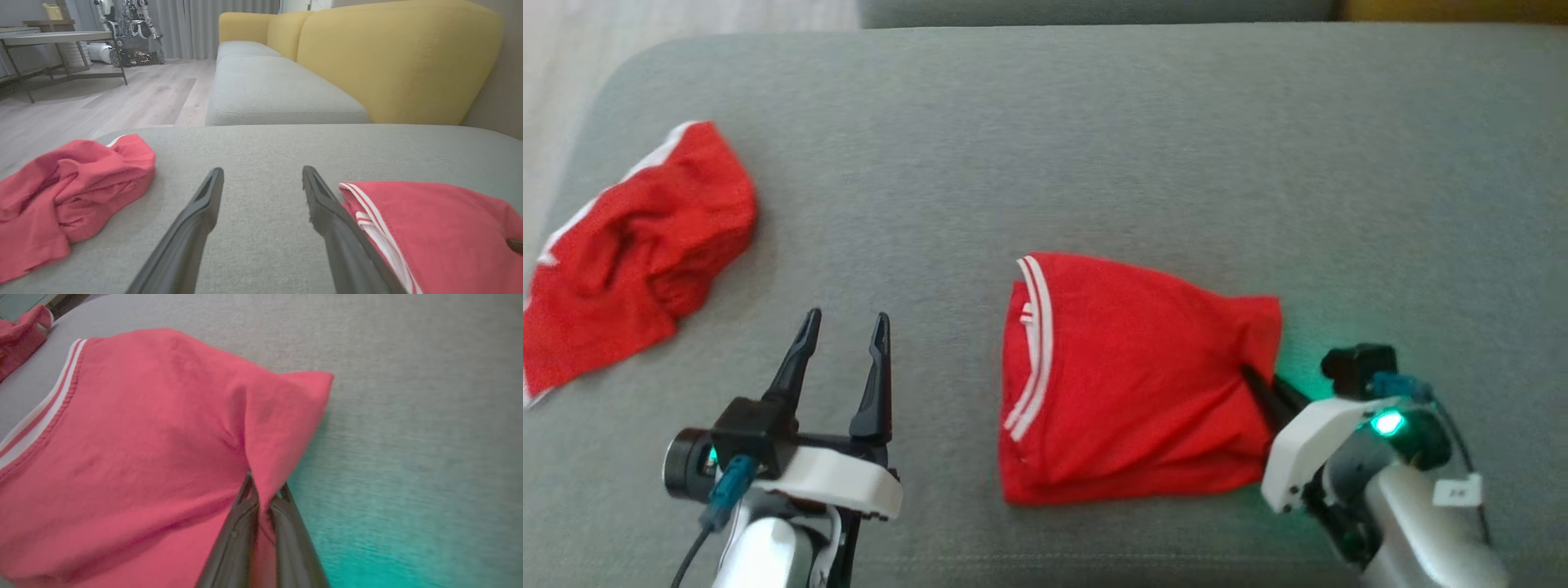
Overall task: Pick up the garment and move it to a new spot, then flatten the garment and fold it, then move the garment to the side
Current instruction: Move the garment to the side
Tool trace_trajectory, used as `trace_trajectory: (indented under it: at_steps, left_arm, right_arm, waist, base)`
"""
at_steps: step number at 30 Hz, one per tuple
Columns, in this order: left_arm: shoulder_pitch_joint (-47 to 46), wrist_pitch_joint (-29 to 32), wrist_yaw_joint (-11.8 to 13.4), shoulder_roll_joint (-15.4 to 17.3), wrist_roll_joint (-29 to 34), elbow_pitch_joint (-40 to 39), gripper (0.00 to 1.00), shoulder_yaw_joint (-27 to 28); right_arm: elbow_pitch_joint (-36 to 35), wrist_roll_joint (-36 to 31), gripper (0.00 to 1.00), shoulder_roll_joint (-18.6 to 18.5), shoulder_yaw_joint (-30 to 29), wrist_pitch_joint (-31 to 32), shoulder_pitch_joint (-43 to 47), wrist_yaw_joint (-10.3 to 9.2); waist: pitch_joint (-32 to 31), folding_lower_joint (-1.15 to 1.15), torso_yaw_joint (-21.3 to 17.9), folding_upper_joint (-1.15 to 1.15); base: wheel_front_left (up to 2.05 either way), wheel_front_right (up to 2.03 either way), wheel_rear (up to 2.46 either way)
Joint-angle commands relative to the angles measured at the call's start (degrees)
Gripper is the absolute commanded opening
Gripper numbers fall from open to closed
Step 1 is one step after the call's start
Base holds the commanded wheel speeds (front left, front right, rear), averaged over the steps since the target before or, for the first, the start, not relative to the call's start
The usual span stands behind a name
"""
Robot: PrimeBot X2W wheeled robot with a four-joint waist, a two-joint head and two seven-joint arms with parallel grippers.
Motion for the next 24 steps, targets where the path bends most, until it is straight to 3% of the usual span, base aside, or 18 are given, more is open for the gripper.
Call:
trace_trajectory:
  at_steps: [1,7,12,21,24]
  left_arm:
    - [-3.23,-0.70,0.11,0.41,0.09,-2.40,1.00,1.70]
    - [-4.65,-0.73,0.07,0.61,0.39,-3.29,1.00,1.61]
    - [-7.99,-0.74,-0.57,0.66,1.20,-4.19,1.00,0.56]
    - [-15.10,-0.47,-1.93,0.67,3.12,-4.91,1.00,-2.03]
    - [-17.03,-0.39,-2.35,0.78,3.55,-4.83,1.00,-2.62]
  right_arm:
    - [-1.62,-0.06,0.00,-2.83,0.20,-0.86,-3.12,-0.05]
    - [-0.90,0.18,0.00,-7.08,-1.07,-1.46,-9.60,-0.05]
    - [2.49,0.67,0.00,-13.29,-2.57,-2.82,-17.49,-0.05]
    - [10.47,2.29,0.00,-24.82,-5.17,-5.96,-30.64,-0.05]
    - [12.60,2.17,0.00,-27.02,-5.50,-7.00,-34.19,-0.05]
  waist:
    - [0.60,0.00,-2.78,0.00]
    - [2.76,0.00,-7.27,0.00]
    - [6.65,0.00,-9.89,0.00]
    - [15.17,0.00,-11.60,0.00]
    - [17.59,0.00,-11.95,0.00]
  base:
    - [0.00,0.00,0.00]
    - [0.00,0.00,0.00]
    - [0.00,0.00,0.00]
    - [0.00,0.00,0.00]
    - [0.00,0.00,0.00]
